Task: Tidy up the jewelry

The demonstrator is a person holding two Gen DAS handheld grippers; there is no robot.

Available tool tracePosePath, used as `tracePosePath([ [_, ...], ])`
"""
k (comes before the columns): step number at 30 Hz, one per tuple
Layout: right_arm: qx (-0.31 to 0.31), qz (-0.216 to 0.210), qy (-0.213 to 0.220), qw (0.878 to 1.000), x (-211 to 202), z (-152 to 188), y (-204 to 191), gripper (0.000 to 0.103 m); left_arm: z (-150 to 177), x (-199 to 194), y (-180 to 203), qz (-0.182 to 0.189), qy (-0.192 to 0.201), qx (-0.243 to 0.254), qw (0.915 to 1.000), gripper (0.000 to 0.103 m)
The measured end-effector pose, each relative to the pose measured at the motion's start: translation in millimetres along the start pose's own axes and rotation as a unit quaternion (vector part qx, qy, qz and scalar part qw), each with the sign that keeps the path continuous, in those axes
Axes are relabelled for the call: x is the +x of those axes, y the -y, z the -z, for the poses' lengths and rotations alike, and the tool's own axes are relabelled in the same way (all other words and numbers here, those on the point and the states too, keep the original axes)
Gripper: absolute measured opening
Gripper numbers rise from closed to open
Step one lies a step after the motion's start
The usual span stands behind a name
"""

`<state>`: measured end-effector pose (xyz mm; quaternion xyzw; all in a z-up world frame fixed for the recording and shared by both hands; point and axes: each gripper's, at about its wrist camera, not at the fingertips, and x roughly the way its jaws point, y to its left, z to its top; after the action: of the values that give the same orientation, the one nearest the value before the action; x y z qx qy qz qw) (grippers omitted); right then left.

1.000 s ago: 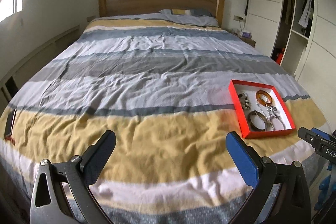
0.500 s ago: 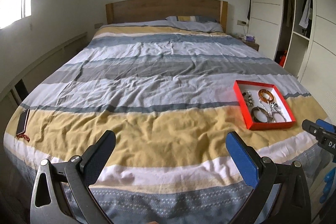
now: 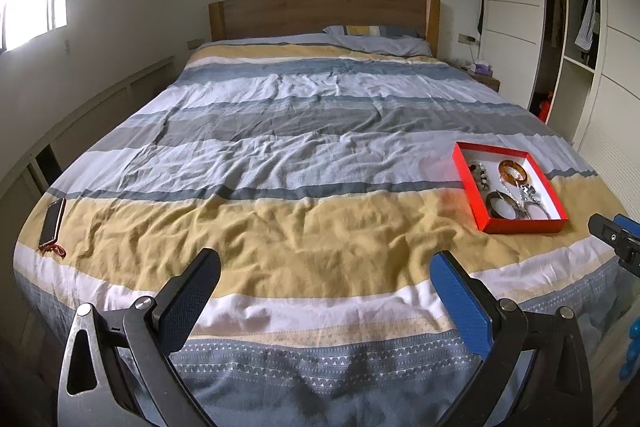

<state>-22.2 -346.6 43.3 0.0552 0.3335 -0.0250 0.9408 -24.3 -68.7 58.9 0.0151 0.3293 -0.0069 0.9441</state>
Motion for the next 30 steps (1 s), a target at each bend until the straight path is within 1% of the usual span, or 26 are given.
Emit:
tracePosePath([
  [3, -0.002, 0.001, 0.0, 1.0, -1, 2, -1, 0.072, 3, -1, -1, 0.005, 0.0, -0.003, 1.0, 0.102],
  [12, -0.004, 0.001, -0.004, 1.0, 3, 6, -3, 0.072, 6, 6, -9, 0.003, -0.007, -0.011, 0.9999, 0.102],
  [20, -0.005, 0.002, -0.012, 1.0, 13, 10, -7, 0.072, 9, 14, -11, 0.005, -0.018, -0.013, 0.9997, 0.102],
  [30, -0.006, 0.002, -0.019, 1.0, 17, 13, -8, 0.072, 11, 15, -11, 0.007, -0.017, -0.01, 0.9998, 0.102],
])
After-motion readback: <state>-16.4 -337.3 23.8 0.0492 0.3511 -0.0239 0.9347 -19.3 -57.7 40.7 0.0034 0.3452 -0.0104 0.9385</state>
